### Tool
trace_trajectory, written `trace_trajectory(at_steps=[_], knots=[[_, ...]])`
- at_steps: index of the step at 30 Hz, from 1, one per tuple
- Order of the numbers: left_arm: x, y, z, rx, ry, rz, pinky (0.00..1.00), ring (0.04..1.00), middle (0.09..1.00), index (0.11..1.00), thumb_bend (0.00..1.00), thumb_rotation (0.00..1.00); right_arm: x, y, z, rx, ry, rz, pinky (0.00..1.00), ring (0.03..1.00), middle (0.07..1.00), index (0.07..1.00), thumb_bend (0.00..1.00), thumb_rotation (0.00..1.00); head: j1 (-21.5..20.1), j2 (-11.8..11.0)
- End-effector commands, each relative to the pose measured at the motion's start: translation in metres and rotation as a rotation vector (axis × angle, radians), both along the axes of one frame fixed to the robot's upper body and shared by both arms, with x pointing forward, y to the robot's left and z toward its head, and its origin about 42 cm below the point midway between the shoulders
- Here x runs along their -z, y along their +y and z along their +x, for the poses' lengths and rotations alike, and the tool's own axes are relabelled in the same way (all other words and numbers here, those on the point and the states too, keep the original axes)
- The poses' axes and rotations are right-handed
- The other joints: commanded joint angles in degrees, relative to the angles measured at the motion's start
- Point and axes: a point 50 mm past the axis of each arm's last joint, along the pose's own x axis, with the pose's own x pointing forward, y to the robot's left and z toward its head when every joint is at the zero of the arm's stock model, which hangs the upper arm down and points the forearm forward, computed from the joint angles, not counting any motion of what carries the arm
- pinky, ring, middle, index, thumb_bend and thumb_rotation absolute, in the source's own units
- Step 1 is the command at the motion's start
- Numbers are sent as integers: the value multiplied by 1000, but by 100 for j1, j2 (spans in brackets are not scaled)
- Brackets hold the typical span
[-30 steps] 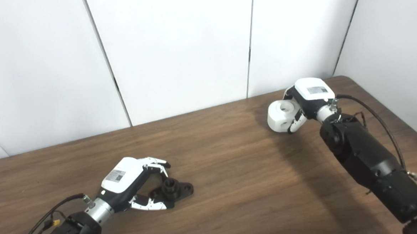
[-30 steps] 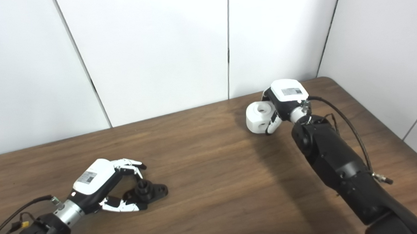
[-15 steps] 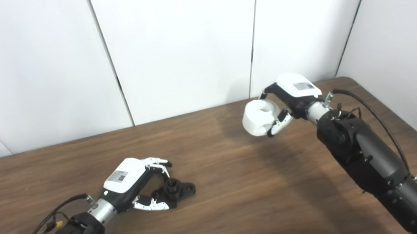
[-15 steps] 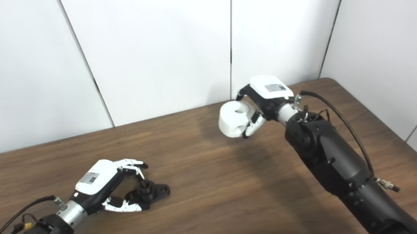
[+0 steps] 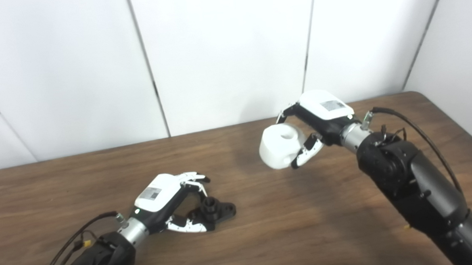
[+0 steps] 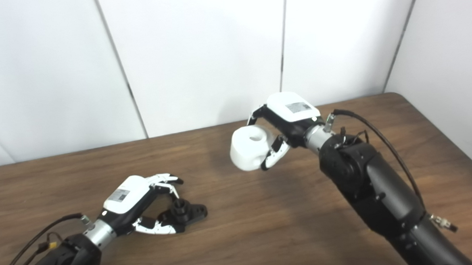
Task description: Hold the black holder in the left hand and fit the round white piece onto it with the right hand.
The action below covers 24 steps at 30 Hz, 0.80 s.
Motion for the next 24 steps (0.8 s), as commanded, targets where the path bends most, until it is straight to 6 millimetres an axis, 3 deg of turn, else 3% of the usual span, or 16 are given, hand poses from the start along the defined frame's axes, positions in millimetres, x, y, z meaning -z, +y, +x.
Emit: trace_trajectory(at_steps=[1, 13, 24], knots=[[46, 3, -19, -15, 143, 191, 749, 863, 824, 484, 525, 65, -31, 11, 3, -63, -108, 1, 704, 816, 756, 482, 523, 143, 135, 15], [47, -14, -17, -29, 156, 184, 778, 886, 841, 484, 525, 67, -25, 44, 8, -183, -98, 36, 680, 803, 756, 481, 523, 142, 1023, 110], [47, -29, -15, -23, 141, 198, 757, 879, 840, 484, 525, 70, -25, 56, 13, -244, -92, 49, 694, 807, 759, 481, 523, 143, 1219, 195]])
